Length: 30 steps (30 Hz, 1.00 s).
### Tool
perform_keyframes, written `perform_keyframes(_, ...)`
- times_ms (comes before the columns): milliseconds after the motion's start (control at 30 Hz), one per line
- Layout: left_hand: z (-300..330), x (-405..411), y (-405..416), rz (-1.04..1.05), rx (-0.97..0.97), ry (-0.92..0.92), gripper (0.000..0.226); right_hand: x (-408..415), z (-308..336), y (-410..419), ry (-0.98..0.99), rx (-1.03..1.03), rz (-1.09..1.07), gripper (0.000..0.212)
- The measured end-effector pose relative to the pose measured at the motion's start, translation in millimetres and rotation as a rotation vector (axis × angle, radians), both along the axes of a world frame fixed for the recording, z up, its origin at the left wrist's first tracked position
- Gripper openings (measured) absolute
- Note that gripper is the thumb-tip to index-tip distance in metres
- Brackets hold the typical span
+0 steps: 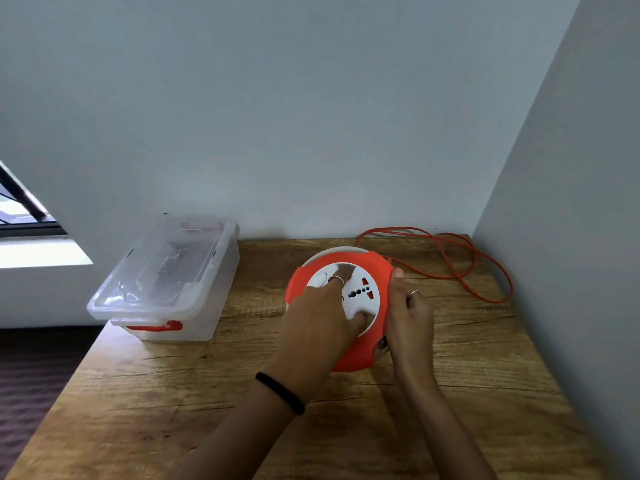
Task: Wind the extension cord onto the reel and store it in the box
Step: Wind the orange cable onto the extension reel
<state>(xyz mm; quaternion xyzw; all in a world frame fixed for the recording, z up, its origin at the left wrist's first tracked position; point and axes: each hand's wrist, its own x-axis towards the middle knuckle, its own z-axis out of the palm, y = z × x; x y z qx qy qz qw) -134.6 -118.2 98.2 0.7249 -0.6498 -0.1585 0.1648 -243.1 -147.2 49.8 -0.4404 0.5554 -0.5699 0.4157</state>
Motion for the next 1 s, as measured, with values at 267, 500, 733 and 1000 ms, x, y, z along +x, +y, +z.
perform_keyframes(267, 10, -4, -1, -0.121, 0.016, -0.154, 0.068, -4, 7, -3, 0.010, -0.053, 0.010, 0.051)
perform_keyframes(500, 30, 9, -8, -0.476, 0.146, -0.534, 0.065, -8, -6, -5, -0.046, 0.066, 0.089, 0.060)
perform_keyframes(733, 48, 22, -14, -0.704, 0.087, -0.830, 0.060, -3, -6, -3, -0.073, 0.095, 0.081, 0.058)
perform_keyframes(1000, 45, 33, -10, -0.445, -0.104, -0.424, 0.067, -11, 1, -5, 0.045, 0.012, -0.048, 0.054)
